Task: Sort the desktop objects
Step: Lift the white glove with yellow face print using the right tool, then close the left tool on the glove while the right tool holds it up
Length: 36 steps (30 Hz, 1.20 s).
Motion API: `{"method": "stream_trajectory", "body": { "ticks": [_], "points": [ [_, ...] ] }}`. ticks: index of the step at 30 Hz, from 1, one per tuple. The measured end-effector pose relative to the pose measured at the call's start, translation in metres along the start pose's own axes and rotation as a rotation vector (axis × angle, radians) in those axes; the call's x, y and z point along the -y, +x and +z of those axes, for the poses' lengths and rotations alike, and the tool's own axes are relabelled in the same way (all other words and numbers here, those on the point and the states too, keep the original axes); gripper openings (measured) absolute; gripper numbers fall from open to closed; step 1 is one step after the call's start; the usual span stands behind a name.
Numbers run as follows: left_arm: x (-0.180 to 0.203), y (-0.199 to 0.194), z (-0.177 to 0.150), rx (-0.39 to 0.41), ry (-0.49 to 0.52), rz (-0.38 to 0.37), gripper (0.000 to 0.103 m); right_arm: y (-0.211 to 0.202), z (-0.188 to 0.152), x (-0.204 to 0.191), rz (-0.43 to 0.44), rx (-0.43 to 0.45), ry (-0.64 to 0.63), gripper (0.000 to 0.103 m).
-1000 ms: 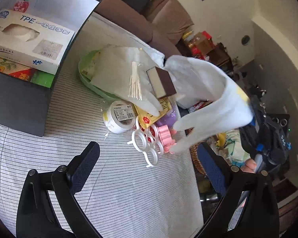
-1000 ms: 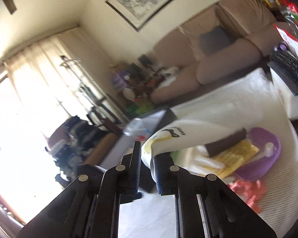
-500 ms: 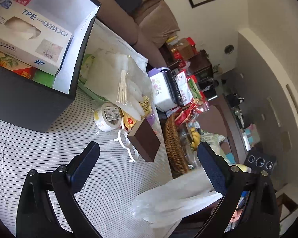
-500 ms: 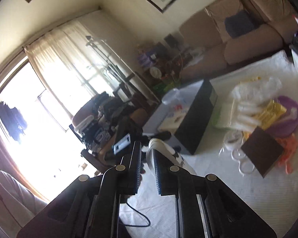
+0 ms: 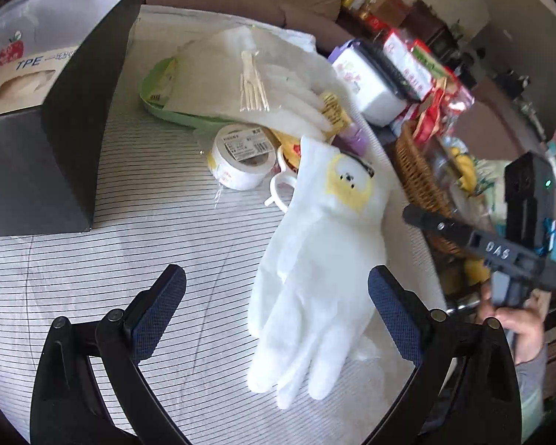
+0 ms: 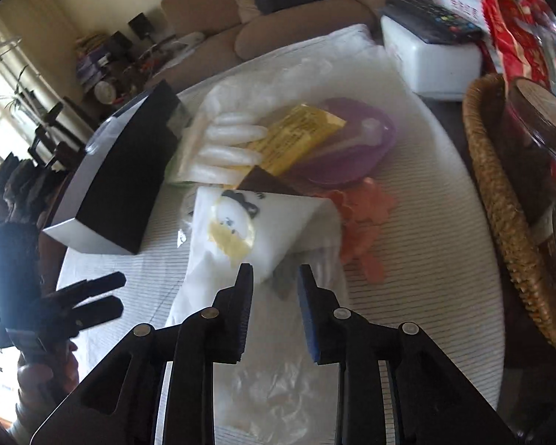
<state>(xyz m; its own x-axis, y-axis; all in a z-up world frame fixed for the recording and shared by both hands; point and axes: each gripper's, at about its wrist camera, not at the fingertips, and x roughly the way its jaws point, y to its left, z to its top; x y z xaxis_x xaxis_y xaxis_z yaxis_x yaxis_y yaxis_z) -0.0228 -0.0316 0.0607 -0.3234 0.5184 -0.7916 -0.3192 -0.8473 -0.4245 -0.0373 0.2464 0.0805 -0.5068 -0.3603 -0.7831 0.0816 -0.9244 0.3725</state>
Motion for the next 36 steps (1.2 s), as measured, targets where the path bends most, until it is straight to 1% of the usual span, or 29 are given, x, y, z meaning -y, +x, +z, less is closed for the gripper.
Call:
{"method": "stream_trajectory", "body": {
  "ticks": [1,3,9,11,12,13,15,18,21,25,27,30,31,32,33,36],
  "points": [
    [0.004,0.002,-0.002,-0.002,0.015,0.028,0.099,-0.002,0.0,0.002,0.008,0.004,0.005,0.027],
    [0.009,0.004,-0.004,0.004,0.036,0.056,0.099,-0.007,0.001,0.003,0.011,0.012,-0.002,0.029],
    [0.008,-0.001,-0.005,0.024,0.037,0.09,0.099,-0.009,0.001,-0.01,0.011,0.01,-0.028,0.03],
    [0.006,0.0,-0.005,0.02,0.034,0.101,0.099,-0.011,0.001,-0.01,-0.008,0.018,-0.033,0.039],
    [0.005,0.001,-0.004,0.018,0.032,0.105,0.099,-0.012,0.001,-0.01,-0.014,0.023,-0.032,0.048],
    [0.004,0.003,-0.004,0.014,0.029,0.106,0.099,-0.012,0.001,-0.008,-0.017,0.029,-0.024,0.054],
    [0.002,0.004,-0.004,0.006,0.023,0.1,0.099,-0.012,0.002,-0.003,-0.012,0.035,-0.001,0.057],
    [0.002,0.008,-0.006,-0.012,0.02,0.095,0.099,-0.01,0.004,0.007,-0.003,0.034,0.048,0.057],
    [0.002,0.016,-0.01,-0.048,0.019,0.093,0.099,-0.008,0.005,0.021,0.015,0.033,0.127,0.058],
    [0.003,0.03,-0.018,-0.119,0.02,0.085,0.099,-0.002,0.005,0.041,0.05,0.012,0.231,0.062],
    [0.005,0.035,-0.023,-0.142,0.031,0.098,0.099,0.002,0.003,0.047,0.068,-0.002,0.268,0.063],
    [0.01,0.038,-0.027,-0.152,0.062,0.123,0.099,0.002,0.001,0.051,0.121,-0.006,0.303,0.064],
    [0.011,0.04,-0.028,-0.159,0.059,0.112,0.099,0.001,0.001,0.051,0.115,-0.005,0.301,0.064],
    [0.011,0.041,-0.029,-0.165,0.05,0.097,0.101,0.0,0.002,0.051,0.102,-0.005,0.295,0.064],
    [0.013,0.041,-0.03,-0.158,0.053,0.094,0.102,0.0,0.002,0.051,0.09,-0.009,0.293,0.065],
    [0.028,0.046,-0.034,-0.172,0.095,0.111,0.102,0.008,-0.004,0.054,0.083,-0.044,0.313,0.066]
  ]
}}
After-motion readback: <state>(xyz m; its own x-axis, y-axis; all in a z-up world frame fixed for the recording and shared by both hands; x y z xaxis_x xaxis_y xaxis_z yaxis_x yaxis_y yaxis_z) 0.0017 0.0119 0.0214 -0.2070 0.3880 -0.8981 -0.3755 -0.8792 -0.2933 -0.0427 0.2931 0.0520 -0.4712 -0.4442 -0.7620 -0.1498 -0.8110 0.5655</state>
